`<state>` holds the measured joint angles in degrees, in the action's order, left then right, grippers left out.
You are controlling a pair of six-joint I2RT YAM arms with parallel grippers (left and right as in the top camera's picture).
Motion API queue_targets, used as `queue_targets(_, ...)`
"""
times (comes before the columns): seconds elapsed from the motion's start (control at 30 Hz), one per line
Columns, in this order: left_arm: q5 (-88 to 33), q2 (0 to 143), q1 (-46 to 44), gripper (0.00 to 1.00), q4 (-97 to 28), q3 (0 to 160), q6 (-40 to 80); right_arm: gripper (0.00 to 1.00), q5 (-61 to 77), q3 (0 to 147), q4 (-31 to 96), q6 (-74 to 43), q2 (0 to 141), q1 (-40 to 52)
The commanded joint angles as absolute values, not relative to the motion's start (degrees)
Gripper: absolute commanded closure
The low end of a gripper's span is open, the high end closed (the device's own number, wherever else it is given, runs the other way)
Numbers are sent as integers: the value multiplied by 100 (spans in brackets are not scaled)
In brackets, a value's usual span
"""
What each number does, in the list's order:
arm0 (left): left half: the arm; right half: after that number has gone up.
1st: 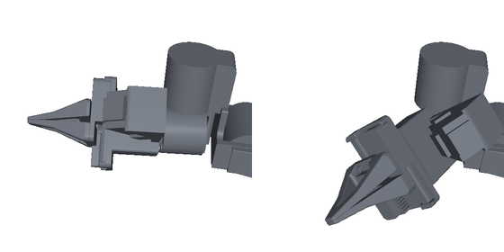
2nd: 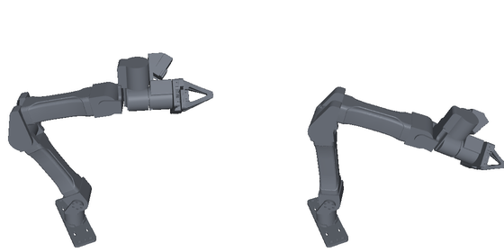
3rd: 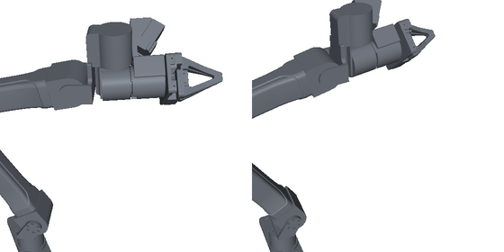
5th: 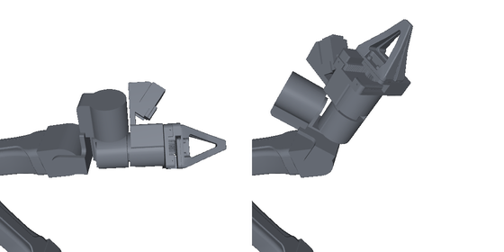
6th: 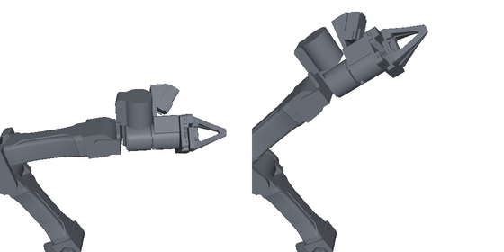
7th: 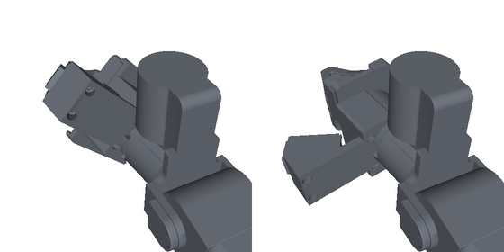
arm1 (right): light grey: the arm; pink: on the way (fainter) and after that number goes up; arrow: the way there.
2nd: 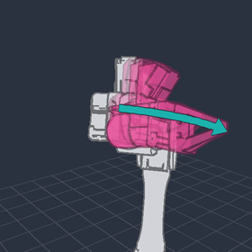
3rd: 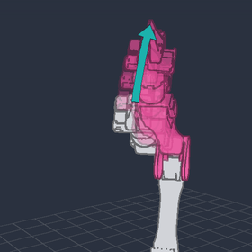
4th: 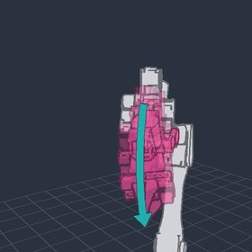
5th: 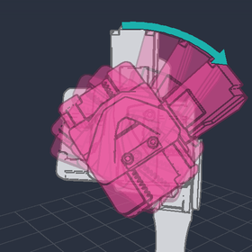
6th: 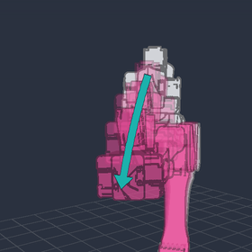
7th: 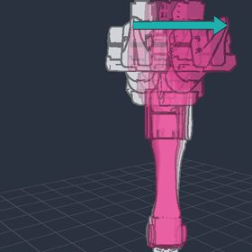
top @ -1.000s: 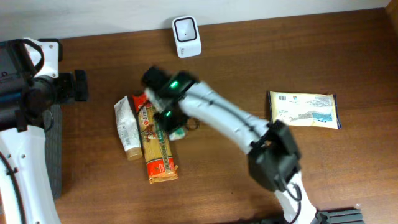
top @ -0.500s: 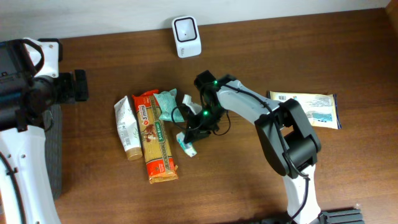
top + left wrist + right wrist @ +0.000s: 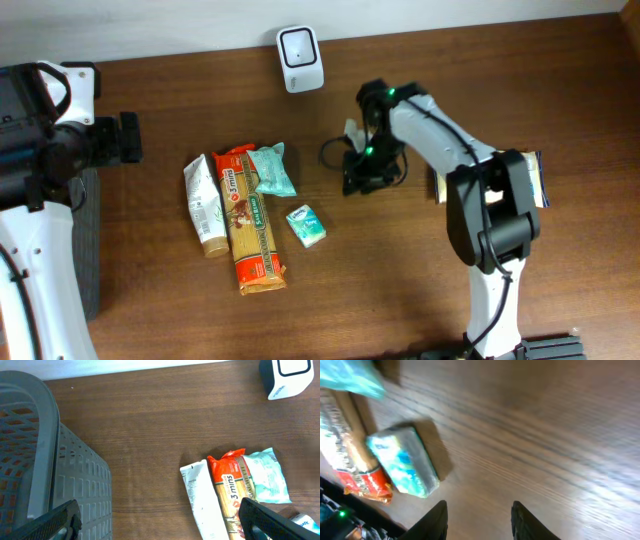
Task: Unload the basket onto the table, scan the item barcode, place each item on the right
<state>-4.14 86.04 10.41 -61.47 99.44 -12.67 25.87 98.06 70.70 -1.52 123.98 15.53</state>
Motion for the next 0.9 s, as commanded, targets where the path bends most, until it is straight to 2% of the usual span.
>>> queue_targets(0.0, -473, 8538, 1057, 1, -6143, 9946, -1339, 53, 2707, 9983, 7288, 178, 12348, 1737)
queue_targets(0.17, -473, 8538, 1057, 1, -6143, 9946, -1339, 42, 3179, 9411, 6838, 471, 12348, 2220)
queue_targets(0.43, -473, 8538, 1057, 1, -6143, 9946, -1339, 43, 3900, 8615, 6139, 401, 12409, 2512)
queue_targets(0.57, -473, 8538, 1057, 1, -6143, 9946, -1339, 51, 3944, 8370, 5688, -32, 12411, 2580)
queue_targets(0.77, -473, 8538, 1057, 1, -6143, 9946, -1339, 69, 3879, 8342, 5590, -259, 12411, 2587)
queue_targets(0.87, -473, 8538, 1057, 1, -6143, 9946, -1339, 72, 3876, 8274, 5426, -471, 12411, 2596)
